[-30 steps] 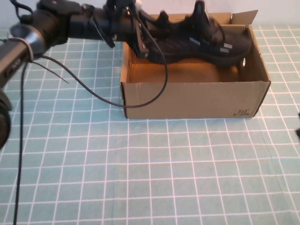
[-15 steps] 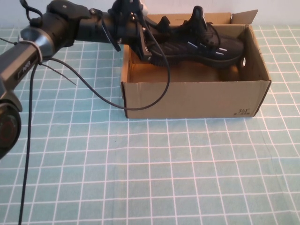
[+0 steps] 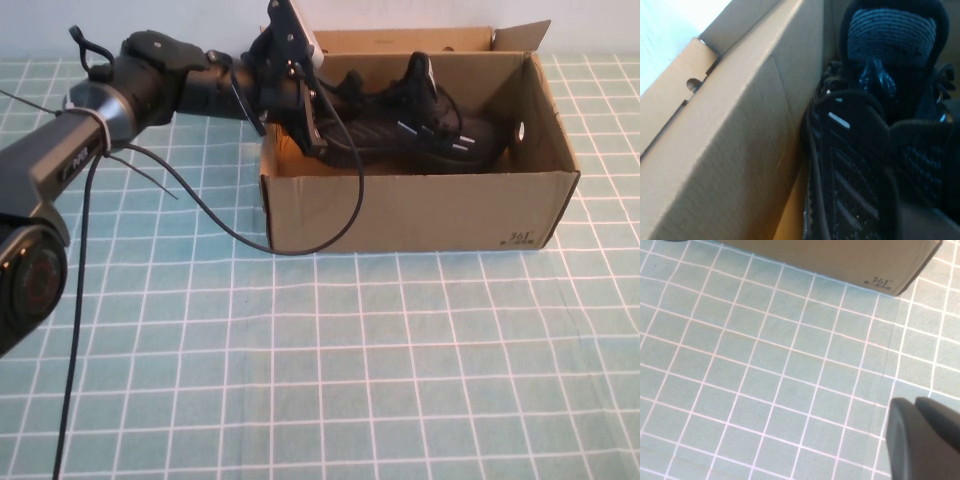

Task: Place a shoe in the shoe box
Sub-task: Place the shoe in the shoe box

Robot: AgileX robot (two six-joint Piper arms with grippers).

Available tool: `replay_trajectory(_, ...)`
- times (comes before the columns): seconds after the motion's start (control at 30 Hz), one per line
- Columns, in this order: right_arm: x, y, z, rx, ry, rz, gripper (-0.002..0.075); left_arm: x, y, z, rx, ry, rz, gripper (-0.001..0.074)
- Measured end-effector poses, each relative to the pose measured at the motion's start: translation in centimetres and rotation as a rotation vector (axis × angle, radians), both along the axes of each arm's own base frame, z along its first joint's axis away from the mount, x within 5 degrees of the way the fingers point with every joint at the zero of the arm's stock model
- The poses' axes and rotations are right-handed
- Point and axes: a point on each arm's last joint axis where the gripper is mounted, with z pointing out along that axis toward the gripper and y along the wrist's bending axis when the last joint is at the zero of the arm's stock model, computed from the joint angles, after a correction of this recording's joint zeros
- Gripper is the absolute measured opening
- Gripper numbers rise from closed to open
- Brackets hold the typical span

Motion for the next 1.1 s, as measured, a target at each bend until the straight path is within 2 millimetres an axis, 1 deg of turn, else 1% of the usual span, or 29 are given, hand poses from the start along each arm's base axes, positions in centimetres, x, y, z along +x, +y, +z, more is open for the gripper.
replay_trajectory(0.4,0.0,0.0,0.0,0.002,0.001,0.0,-0.0008,0.2,-0.2,-0.3,-0.001,-0.006,0.023,0.0052)
replay_trajectory(0.43,0.0,0.0,0.0,0.002,0.001,0.0,-0.0008,0.3,-0.2,-0.2,-0.002,-0.008,0.03,0.0066)
replay_trajectory(0.5,0.0,0.0,0.0,0.002,0.001,0.0,-0.0008,0.3,-0.5,-0.2,-0.007,-0.013,0.04,0.0118)
replay_trajectory(0.57,0.0,0.0,0.0,0.002,0.001,0.0,-0.0008,0.4,-0.6,-0.1,-0.016,-0.019,0.06,0.0212)
replay_trajectory(0.67,0.0,0.0,0.0,0.002,0.001,0.0,-0.0008,0.3,-1.1,0.1,-0.043,-0.008,0.075,0.0329)
replay_trajectory(0.77,0.0,0.0,0.0,0.004,0.003,0.0,-0.0008,0.4,-1.3,0.2,-0.093,0.054,0.124,0.0363)
replay_trajectory(0.9,-0.1,0.1,0.0,0.015,0.011,0.006,-0.0008,0.4,-1.3,0.6,-0.134,0.113,0.174,0.0375)
replay_trajectory(0.97,-0.1,0.1,-0.1,0.014,0.013,0.008,-0.0008,0.4,-1.2,1.4,-0.174,0.161,0.218,0.0377)
replay_trajectory(1.1,0.0,0.2,-0.9,-0.002,0.033,0.009,-0.0008,0.0,-1.0,4.3,-0.285,0.32,0.334,0.0377)
